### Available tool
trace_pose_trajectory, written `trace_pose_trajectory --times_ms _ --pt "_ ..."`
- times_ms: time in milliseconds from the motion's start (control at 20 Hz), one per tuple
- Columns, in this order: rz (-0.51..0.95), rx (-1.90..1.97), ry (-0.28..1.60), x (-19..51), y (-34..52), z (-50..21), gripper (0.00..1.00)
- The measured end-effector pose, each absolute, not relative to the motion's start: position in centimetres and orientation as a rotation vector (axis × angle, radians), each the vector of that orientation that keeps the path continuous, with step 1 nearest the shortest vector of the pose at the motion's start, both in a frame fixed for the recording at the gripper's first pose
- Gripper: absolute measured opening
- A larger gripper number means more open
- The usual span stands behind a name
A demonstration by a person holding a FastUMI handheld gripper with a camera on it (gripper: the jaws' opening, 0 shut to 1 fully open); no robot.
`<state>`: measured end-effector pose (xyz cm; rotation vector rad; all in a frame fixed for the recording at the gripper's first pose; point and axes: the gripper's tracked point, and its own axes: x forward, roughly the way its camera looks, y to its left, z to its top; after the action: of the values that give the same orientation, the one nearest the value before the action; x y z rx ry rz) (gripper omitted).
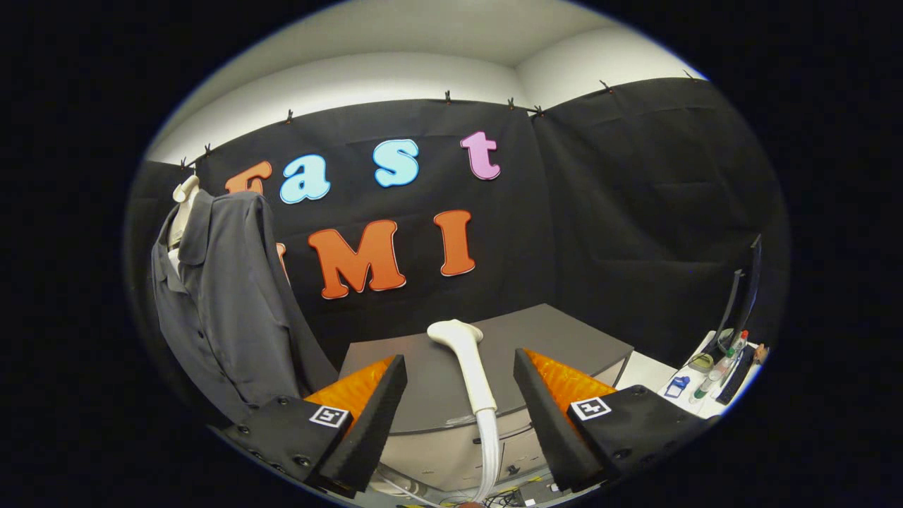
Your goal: Iron the clothes twice with a garment steamer, once on the left side and once on the right side.
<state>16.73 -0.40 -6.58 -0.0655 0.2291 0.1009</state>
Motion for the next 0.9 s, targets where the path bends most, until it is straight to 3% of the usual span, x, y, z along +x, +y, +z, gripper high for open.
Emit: trace_pose_trajectory --times_ms 900 --pt "0.119 -0.089 0.558 31.2 -2.6 -20.0 0.97"
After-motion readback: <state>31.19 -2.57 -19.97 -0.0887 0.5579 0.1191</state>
